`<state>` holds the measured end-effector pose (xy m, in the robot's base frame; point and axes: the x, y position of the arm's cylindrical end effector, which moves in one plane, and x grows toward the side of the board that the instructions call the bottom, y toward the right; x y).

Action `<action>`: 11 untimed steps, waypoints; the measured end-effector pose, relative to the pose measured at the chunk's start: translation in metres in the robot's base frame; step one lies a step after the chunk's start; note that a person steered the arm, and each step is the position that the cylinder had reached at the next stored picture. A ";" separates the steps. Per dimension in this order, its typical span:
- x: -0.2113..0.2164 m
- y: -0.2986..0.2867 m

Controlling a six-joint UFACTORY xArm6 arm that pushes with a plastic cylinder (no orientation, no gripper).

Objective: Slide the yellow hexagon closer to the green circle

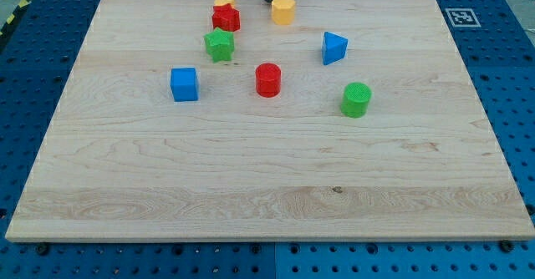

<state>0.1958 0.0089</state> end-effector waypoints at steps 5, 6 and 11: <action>0.072 0.016; 0.088 0.025; 0.163 0.057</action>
